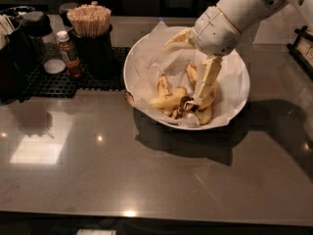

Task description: Pick banana from white bowl

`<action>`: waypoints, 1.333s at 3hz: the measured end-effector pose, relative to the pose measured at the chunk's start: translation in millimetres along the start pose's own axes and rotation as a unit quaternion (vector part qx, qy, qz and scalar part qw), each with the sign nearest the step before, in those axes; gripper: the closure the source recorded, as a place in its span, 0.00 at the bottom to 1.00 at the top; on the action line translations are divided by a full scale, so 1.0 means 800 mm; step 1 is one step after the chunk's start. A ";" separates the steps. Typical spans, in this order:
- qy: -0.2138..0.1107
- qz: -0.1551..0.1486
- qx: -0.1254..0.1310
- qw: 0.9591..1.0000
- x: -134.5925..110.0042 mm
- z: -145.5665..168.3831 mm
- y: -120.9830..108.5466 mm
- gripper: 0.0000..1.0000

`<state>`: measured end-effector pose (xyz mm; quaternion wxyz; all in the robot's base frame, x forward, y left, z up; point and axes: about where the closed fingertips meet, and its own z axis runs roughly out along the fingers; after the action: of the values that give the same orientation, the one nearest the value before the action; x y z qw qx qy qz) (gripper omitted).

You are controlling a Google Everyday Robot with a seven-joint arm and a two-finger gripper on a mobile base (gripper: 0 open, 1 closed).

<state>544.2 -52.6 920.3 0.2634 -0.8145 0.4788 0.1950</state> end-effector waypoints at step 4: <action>0.032 -0.034 0.012 0.999 -0.034 -0.025 -0.040 0.51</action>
Offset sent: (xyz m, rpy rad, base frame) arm 0.0032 0.0124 0.0538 -0.1040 -0.0625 0.0846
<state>560.8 -33.4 959.1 0.2639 -0.8330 0.4614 0.1537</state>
